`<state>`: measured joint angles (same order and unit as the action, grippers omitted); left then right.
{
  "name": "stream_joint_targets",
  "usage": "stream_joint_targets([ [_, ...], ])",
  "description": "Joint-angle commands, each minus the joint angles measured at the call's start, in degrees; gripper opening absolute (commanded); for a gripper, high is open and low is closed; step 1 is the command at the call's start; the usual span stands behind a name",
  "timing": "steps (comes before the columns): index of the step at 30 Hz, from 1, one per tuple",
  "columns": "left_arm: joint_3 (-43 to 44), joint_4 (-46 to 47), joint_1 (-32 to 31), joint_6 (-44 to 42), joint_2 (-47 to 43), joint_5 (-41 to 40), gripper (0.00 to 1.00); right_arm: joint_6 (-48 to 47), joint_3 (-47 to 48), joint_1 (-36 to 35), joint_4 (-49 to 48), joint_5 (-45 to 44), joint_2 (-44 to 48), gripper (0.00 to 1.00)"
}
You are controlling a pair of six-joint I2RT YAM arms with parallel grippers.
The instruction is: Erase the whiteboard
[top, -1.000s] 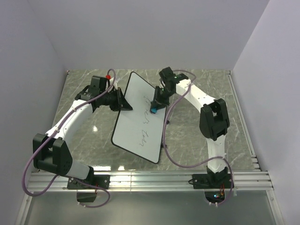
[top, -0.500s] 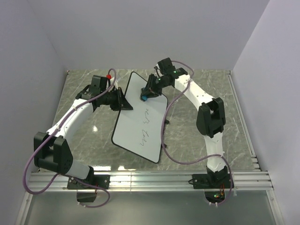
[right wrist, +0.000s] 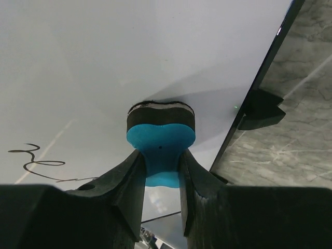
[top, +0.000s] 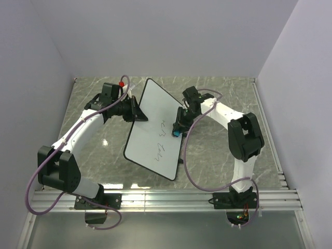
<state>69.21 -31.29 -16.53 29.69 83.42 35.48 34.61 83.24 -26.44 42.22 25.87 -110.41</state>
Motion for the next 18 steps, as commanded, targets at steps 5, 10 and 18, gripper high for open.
stream_joint_targets([
  [5,-1.4,4.3,-6.6,-14.5,2.4,0.6,0.0,4.0,12.1,-9.2,-3.3,0.5,-0.2,0.0],
  [10,-3.1,5.8,-6.5,-13.5,1.4,1.3,0.0,9.3,19.8,-11.1,-6.9,2.5,-1.0,0.0],
  [18,-2.9,5.5,-6.6,-13.7,1.1,0.8,0.0,6.4,8.9,-11.4,-7.1,-2.6,1.0,0.0],
])
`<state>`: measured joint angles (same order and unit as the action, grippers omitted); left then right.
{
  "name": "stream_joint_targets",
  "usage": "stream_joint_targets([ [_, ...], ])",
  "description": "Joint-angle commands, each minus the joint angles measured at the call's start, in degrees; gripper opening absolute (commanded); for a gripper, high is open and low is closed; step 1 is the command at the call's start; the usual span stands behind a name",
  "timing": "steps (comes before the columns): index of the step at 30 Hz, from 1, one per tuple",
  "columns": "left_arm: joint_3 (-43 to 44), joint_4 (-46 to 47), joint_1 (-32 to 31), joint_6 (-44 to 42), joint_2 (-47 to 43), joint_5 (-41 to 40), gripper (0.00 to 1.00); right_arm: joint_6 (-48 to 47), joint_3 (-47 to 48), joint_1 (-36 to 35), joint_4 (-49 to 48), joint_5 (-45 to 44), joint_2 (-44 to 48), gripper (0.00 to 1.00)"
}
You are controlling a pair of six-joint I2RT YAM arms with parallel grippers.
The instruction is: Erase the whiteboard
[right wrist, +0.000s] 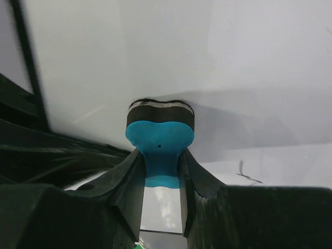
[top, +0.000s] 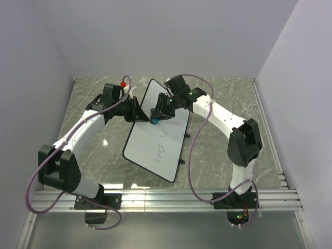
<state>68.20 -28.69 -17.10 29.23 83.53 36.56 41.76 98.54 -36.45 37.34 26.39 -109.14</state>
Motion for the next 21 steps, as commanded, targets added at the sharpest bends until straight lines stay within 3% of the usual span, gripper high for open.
stream_joint_targets([
  [1,-1.9,3.1,-6.0,-13.1,1.2,-0.5,0.0,-1.2,-7.8,-1.4,-1.5,-4.3,0.1,0.0],
  [10,0.7,3.2,-6.0,-11.7,3.3,-2.7,0.0,-3.4,-27.0,-1.4,-1.4,-15.0,7.3,0.0],
  [16,0.3,4.7,-6.0,-10.3,3.6,-2.5,0.0,-2.7,-28.7,-1.5,2.2,-19.4,7.6,0.0],
  [21,0.7,4.7,-6.0,-10.0,4.0,-2.5,0.0,-2.3,-27.7,-3.0,-0.1,-18.0,8.3,0.0],
])
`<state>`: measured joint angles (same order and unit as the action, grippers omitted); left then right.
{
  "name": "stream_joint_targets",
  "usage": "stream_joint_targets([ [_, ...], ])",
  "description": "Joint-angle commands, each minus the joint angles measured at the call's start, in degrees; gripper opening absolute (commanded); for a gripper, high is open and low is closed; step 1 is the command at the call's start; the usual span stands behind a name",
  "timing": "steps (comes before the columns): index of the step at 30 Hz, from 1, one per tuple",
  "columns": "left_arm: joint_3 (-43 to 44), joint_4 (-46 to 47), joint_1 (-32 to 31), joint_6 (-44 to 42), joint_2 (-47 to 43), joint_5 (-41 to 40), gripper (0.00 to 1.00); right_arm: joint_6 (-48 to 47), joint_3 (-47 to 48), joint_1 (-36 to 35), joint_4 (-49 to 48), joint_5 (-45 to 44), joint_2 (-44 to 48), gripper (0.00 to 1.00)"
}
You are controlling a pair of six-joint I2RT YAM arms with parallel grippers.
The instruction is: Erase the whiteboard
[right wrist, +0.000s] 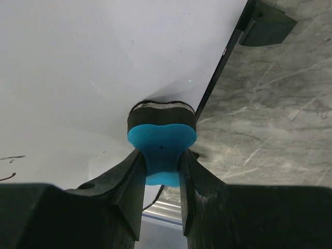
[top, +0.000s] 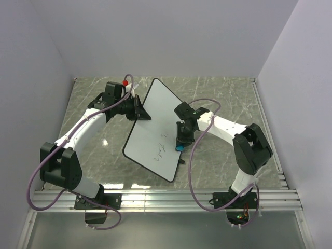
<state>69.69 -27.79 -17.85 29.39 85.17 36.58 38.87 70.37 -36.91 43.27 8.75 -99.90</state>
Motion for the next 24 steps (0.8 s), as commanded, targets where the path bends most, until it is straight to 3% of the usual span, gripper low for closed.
stream_joint_targets([
  [1,-0.8,4.0,-5.3,-10.0,2.3,-2.6,0.0,0.6,1.2,-2.8,-6.8,0.2,-0.2,0.0],
  [10,-2.3,6.0,-5.3,-5.9,2.5,-5.6,0.0,3.1,9.5,-5.4,-17.4,4.9,3.2,0.0],
  [18,-3.3,7.4,-5.3,-4.0,2.3,-6.1,0.0,7.5,1.4,-5.4,-26.6,6.5,6.6,0.0],
  [24,-4.0,7.4,-5.3,-3.7,1.8,-6.7,0.0,8.1,-6.5,-5.3,-27.6,3.6,7.0,0.0],
])
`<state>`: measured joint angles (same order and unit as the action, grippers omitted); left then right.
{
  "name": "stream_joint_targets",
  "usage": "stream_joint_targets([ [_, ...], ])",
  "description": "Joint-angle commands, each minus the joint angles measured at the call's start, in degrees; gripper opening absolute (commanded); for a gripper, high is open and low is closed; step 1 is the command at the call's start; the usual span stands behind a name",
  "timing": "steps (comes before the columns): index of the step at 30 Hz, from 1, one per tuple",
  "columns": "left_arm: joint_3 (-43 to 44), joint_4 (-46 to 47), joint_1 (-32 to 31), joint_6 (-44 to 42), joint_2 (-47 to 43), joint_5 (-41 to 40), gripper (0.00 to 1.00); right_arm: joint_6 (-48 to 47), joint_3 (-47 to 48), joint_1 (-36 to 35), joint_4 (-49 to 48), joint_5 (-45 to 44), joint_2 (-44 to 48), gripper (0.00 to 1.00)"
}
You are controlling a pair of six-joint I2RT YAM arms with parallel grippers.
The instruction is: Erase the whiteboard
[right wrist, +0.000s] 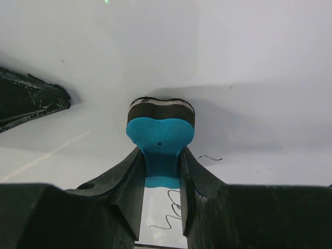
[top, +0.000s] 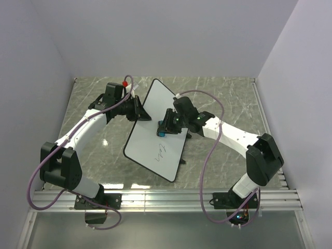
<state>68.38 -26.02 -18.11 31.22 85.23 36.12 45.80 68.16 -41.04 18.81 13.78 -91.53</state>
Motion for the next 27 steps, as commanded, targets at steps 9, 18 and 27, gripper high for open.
stream_joint_targets([
  [9,-2.9,4.8,-5.0,-6.0,0.8,-6.0,0.0,1.5,-10.8,-0.4,2.5,-7.6,-4.5,0.0],
  [18,-2.5,3.0,-5.0,-7.4,0.4,-6.4,0.0,1.7,-9.4,0.3,8.5,-10.3,-9.6,0.0],
  [27,-1.5,3.3,-5.0,-7.0,1.4,-7.0,0.0,-2.7,-12.8,-1.9,3.4,-7.6,-1.0,0.0],
])
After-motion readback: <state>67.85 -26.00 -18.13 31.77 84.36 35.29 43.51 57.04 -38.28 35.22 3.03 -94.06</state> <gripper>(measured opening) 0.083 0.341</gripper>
